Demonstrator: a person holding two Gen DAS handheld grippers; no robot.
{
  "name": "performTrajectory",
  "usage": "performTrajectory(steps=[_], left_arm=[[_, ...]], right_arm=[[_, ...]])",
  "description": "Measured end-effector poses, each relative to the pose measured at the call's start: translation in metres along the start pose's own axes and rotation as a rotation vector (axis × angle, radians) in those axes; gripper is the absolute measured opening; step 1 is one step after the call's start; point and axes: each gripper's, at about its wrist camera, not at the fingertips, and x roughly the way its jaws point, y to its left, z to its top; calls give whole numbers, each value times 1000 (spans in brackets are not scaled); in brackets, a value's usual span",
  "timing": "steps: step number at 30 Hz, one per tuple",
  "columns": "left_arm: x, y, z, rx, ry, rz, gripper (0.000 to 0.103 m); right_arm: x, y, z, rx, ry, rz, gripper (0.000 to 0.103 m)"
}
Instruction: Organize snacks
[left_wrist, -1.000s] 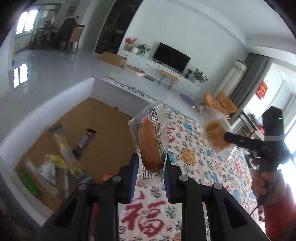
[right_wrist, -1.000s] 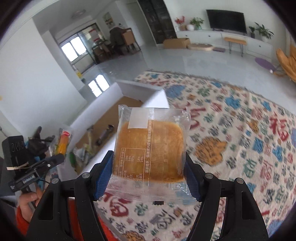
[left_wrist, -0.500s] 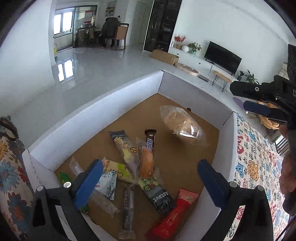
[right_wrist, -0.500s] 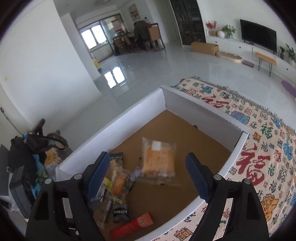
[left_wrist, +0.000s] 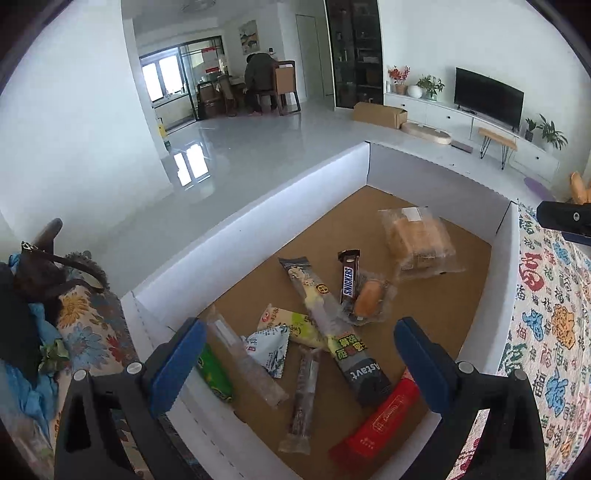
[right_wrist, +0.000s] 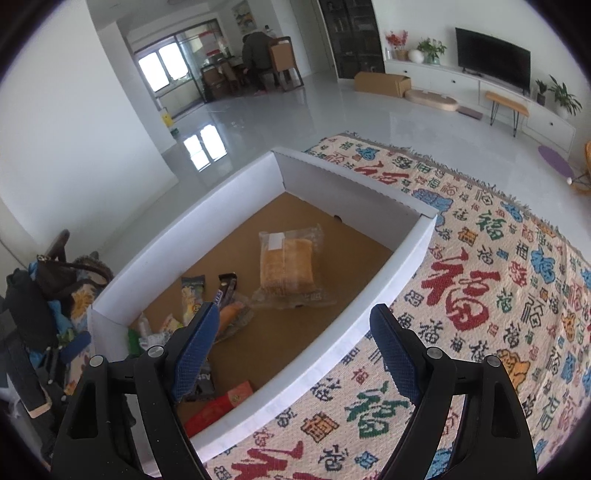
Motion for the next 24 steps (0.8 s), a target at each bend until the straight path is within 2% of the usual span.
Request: performTrajectory(steps=[7,9,12,15,17,20,24], left_arm=[[-9,0,-9,-7,6,30,101],[-8,4,-8,-8,23,-11,101],[-7,20,0,-20,63,-128,101],[-3,38,11,-41,86,-180,101],[-1,47,17,-59,102,-179,101],[1,53,21,-62,127,-134,101],[0,52,15,-48,123,-112,101]], right_arm=[[-7,12,-10,-36,10,0,86],[-7,17,-11,-54,15,-4,86],[-8,25,-8,-77,30,-15,86],[-16,31,-1,-82,23,3,86],[-21,36,5,-87,18,11,86],[-22,42,10,-99,19,12,86],[-12,48,7,-110,53,14,86]])
